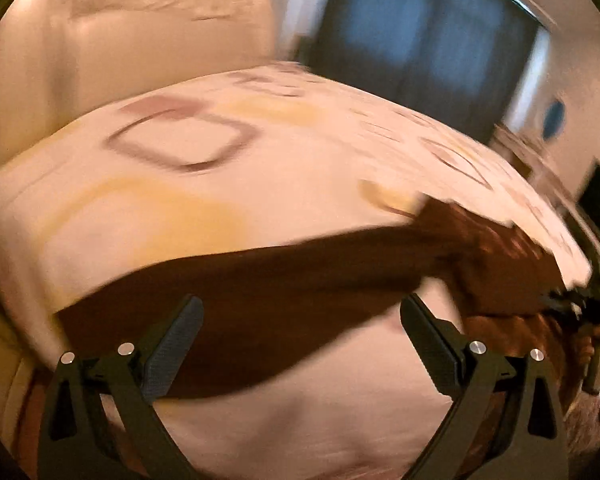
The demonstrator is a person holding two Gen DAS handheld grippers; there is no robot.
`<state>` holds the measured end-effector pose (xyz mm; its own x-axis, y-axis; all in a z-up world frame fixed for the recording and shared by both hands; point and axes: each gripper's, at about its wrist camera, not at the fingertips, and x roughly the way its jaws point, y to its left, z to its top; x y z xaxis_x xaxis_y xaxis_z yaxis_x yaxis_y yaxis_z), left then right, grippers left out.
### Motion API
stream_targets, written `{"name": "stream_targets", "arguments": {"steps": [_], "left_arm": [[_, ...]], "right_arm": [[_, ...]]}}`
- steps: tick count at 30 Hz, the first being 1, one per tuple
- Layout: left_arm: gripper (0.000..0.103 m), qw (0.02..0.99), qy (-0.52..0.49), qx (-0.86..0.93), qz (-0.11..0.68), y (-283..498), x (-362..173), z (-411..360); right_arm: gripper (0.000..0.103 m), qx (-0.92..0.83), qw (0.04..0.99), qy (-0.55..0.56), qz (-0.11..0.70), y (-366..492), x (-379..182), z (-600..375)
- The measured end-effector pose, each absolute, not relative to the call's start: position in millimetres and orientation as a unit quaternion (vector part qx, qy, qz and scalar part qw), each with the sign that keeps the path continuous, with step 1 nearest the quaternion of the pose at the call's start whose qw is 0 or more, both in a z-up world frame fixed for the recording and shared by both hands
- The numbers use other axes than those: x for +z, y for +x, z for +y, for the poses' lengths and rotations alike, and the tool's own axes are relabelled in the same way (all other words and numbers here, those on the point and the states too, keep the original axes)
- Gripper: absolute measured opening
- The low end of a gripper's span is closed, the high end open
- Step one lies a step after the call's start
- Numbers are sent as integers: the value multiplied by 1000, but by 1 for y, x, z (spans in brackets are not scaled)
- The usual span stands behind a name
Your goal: Fold small clothes
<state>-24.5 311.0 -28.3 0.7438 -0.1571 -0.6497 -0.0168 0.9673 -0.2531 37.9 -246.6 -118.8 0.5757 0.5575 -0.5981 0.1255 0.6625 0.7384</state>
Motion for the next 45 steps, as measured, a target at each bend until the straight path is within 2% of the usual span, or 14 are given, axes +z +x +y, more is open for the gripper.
{"name": "stream_targets", "arguments": {"steps": [5,8,19,20,21,22,26,30,32,33,34,39,45], "left_arm": [[98,917,-186,48,348,-42,-52,420],[98,911,-212,50,350,-40,-70,452],[96,891,-265,-77,361,-19,-102,464],[94,887,-275,-85,361,-19,-105,465],[81,884,-284,-89,362,-18,-108,466],[77,880,-294,-88,362,-16,-111,468],[75,872,-333,-100,345,-18,-117,476],[59,869,-328,-100,357,-20,-116,475],[44,867,-309,-91,380,-18,-113,471],[23,865,-304,-91,390,-18,-112,470],[7,860,-302,-97,400,-18,-110,469],[7,853,-320,-104,399,-30,-76,468],[7,833,-436,-72,332,-49,-20,502]], "right_arm": [[32,129,798,390,441,38,-117,-246],[38,126,801,383,442,38,-114,-243],[51,110,811,362,446,40,-106,-230],[52,109,812,360,446,40,-105,-230],[52,108,813,359,446,40,-105,-229],[53,107,813,357,446,40,-105,-228],[54,106,813,360,445,40,-104,-228],[54,104,811,366,443,40,-105,-227],[54,102,811,367,444,40,-105,-227],[54,101,812,367,444,40,-105,-226],[54,100,812,366,443,40,-104,-226],[54,98,813,367,442,39,-104,-226],[56,95,811,370,443,40,-104,-226]]}}
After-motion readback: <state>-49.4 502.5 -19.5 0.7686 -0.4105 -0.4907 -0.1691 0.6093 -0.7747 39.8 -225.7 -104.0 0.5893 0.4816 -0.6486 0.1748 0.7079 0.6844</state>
